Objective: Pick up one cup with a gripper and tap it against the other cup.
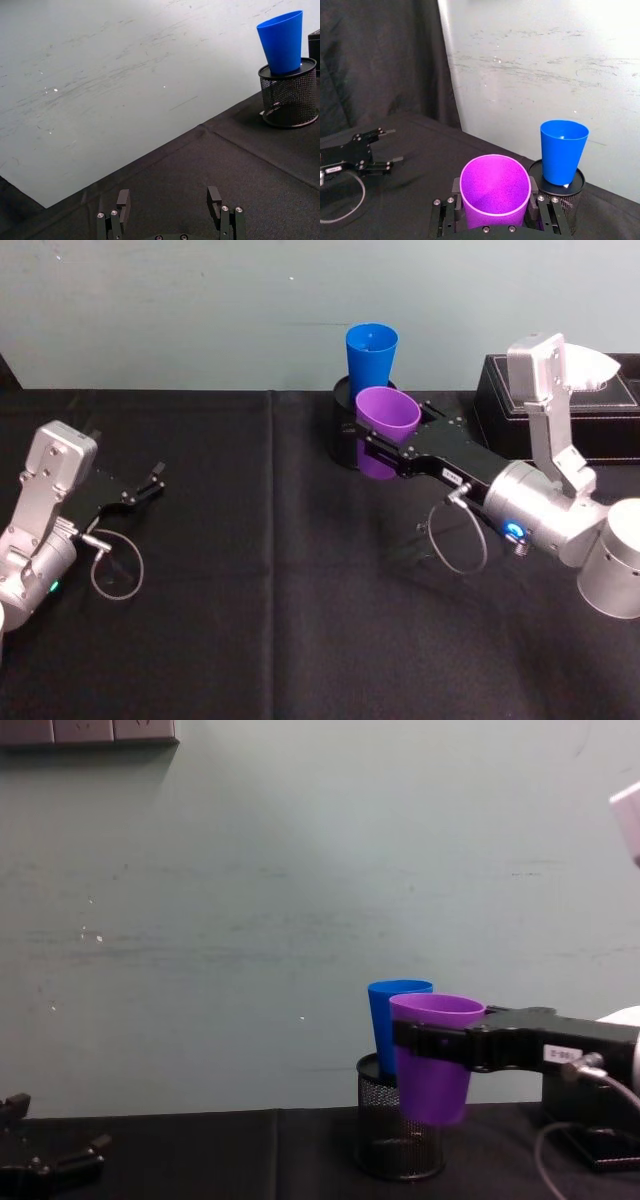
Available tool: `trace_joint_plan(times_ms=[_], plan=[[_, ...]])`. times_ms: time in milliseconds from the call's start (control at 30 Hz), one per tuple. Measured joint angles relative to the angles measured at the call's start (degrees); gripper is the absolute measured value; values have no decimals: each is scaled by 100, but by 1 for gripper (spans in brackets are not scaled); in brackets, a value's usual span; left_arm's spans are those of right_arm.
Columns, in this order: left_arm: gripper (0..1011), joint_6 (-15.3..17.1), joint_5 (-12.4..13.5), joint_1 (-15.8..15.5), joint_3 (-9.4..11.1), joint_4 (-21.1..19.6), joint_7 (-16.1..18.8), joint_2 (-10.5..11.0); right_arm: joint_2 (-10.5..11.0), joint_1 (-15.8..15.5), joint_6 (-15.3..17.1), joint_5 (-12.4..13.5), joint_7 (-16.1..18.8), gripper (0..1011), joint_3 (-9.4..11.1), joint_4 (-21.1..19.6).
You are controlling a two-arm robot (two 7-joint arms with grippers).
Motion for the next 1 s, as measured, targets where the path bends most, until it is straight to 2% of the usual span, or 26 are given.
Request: trace_joint_plan(times_ms=[367,733,1000], plan=[[1005,0,0,0,0,0,0,0,-502,563,-62,-72,63,735,-130,927],[1005,0,0,0,0,0,0,0,-796,1082,-172,-290,83,735,-182,1687],[1005,0,0,0,0,0,0,0,-951,1343,-262,-456,51,735,-155,2094]])
